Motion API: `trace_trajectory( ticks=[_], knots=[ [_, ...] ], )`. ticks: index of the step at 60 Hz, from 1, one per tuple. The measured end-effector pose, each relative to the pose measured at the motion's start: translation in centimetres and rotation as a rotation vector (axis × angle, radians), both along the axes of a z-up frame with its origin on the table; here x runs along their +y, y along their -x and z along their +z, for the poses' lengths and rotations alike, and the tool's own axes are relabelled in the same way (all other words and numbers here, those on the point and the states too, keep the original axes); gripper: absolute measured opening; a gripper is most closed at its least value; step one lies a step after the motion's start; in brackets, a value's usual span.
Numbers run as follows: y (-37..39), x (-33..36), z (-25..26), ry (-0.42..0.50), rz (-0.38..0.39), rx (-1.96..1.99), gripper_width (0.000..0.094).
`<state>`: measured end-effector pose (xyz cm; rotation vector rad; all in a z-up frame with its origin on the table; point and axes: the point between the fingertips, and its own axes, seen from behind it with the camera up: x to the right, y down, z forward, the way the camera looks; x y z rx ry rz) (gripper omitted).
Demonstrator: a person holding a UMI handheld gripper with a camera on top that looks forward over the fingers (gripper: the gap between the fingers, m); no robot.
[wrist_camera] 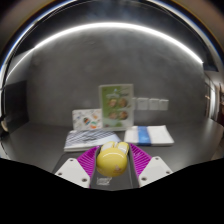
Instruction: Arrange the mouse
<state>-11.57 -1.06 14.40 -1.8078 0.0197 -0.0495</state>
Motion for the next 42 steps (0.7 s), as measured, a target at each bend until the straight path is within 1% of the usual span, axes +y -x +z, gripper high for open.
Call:
trace_trajectory(
  ticks=[3, 4, 9, 20, 24, 26, 29, 35, 36, 37, 38, 40, 42],
  knots=[
    [3.6, 0.4, -2.7, 0.039, 0.045, 0.009, 0.0481],
    [5.0, 0.8, -4.2, 0.057, 0.055, 0.012, 0.0481],
    [8.3, 0.7, -8.6, 0.142, 0.111, 0.048, 0.0481],
    [10.4, 0.5, -13.8, 0.250, 0.148, 0.009, 0.0482],
    [10.3, 0.6, -15.2, 0.270, 0.149, 0.005, 0.0494],
    [10.5, 1.0, -14.8, 0.239, 0.153, 0.024, 0.0491],
    [10.5, 1.0, -15.0, 0.243, 0.150, 0.064, 0.0489],
    [10.5, 1.2, -14.9, 0.237, 0.166, 0.084, 0.0593],
    [10.5, 1.2, -14.9, 0.239, 0.168, 0.077, 0.0661],
    [10.5, 1.1, -15.0, 0.247, 0.169, 0.070, 0.0698],
    [10.5, 0.9, -15.1, 0.260, 0.174, 0.063, 0.0689],
    [10.9, 0.5, -15.1, 0.283, 0.195, 0.055, 0.0800],
    [11.0, 0.0, -15.1, 0.309, 0.208, 0.055, 0.0838]
  ],
)
